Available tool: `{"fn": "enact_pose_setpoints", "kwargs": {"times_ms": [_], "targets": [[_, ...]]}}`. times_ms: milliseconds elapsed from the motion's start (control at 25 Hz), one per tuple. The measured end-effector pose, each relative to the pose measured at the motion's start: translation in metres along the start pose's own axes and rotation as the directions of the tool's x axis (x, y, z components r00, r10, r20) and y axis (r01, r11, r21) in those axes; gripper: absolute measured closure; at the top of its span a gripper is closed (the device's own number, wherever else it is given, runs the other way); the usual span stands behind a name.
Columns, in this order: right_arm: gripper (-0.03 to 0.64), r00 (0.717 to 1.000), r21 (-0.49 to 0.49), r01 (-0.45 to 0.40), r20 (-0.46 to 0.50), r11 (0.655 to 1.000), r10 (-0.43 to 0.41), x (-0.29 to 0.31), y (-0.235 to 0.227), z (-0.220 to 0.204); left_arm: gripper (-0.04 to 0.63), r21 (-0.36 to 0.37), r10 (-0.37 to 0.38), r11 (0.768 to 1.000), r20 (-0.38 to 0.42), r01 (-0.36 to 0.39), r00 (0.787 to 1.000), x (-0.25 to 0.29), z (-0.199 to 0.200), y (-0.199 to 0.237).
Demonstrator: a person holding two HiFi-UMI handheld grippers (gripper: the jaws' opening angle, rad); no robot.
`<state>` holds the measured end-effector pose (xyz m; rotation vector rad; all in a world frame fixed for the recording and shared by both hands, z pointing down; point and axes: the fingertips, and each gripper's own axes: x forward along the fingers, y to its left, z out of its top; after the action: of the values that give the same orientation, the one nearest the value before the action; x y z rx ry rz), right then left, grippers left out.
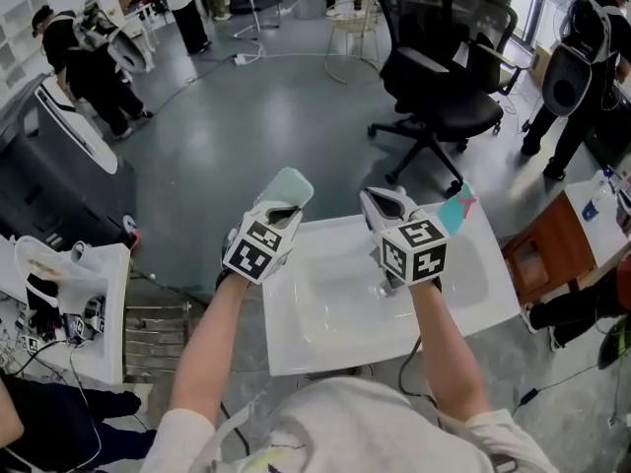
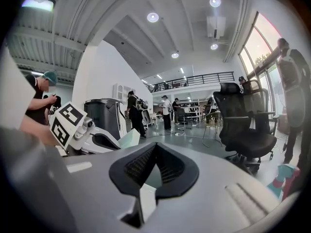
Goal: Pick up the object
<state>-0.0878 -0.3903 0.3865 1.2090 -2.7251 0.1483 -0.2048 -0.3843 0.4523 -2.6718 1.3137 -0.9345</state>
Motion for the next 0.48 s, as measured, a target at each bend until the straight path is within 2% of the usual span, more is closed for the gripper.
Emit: {"fn": "enact_pose_setpoints", "kwargs": {"times_ms": [200, 480], "targets": [[0.614, 1.0, -0.004, -0.007, 0.008, 1.0, 0.007, 0.001, -0.002, 0.007, 0.584, -0.112, 0.056, 0.993, 0.077, -0.047, 0.995, -0.016, 0.013, 0.013], [0.614, 1.0, -0.004, -0.008, 0.019, 1.0, 0.008, -0.001, -0.003, 0.01, 0.584, -0.196, 0.16, 0.972, 0.155, -0.128, 0.975, -0.042, 0.024, 0.031]]}}
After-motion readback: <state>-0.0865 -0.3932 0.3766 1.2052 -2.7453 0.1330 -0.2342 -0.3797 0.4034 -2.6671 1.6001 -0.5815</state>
